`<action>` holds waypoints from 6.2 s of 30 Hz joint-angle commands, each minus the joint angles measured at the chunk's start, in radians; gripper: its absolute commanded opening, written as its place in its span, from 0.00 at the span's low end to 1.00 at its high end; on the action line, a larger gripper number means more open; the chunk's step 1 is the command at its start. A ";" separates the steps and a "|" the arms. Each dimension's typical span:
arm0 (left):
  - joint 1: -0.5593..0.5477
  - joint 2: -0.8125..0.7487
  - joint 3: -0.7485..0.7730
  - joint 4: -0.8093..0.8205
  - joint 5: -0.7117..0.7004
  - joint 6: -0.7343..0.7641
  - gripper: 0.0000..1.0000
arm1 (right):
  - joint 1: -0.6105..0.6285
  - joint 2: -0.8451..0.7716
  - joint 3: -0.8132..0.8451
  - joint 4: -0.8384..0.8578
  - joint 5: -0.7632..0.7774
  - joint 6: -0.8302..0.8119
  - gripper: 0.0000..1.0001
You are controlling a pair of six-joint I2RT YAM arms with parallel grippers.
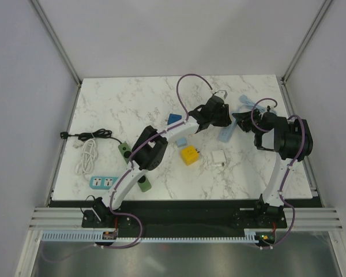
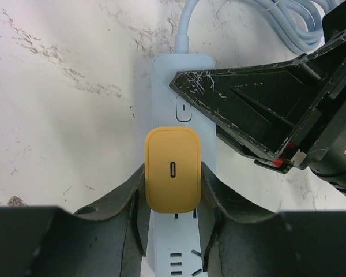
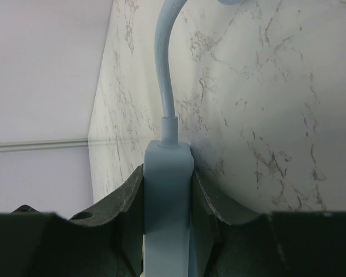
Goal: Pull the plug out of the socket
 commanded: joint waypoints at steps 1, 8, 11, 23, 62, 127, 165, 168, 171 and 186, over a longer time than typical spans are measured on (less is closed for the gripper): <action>-0.003 -0.034 0.035 0.063 -0.029 0.015 0.02 | -0.005 -0.001 -0.002 0.045 0.015 -0.046 0.00; 0.005 -0.111 -0.099 0.196 0.029 -0.040 0.02 | -0.004 -0.002 -0.001 0.035 0.018 -0.049 0.00; 0.011 -0.120 -0.116 0.229 0.062 -0.089 0.02 | -0.005 -0.002 -0.002 0.034 0.018 -0.051 0.00; -0.008 -0.174 -0.137 0.177 -0.049 0.000 0.02 | -0.008 0.002 0.001 0.029 0.021 -0.047 0.00; 0.018 -0.258 -0.208 0.129 -0.002 -0.009 0.02 | -0.016 0.008 -0.001 0.022 0.024 -0.049 0.00; -0.012 -0.887 -0.991 -0.142 -0.506 0.077 0.02 | -0.031 0.027 -0.001 0.045 0.006 -0.031 0.00; -0.017 -0.818 -0.884 -0.520 -0.626 -0.039 0.91 | -0.030 0.030 0.001 0.048 0.007 -0.032 0.00; -0.017 -0.942 -0.959 -0.400 -0.554 -0.016 0.94 | -0.031 0.028 0.002 0.043 0.007 -0.037 0.00; -0.011 -1.111 -1.069 -0.241 -0.460 0.009 0.98 | -0.028 0.025 0.005 0.039 0.009 -0.041 0.00; 0.049 -1.648 -1.456 0.062 -0.170 0.006 1.00 | 0.016 -0.117 0.117 -0.449 0.128 -0.305 0.84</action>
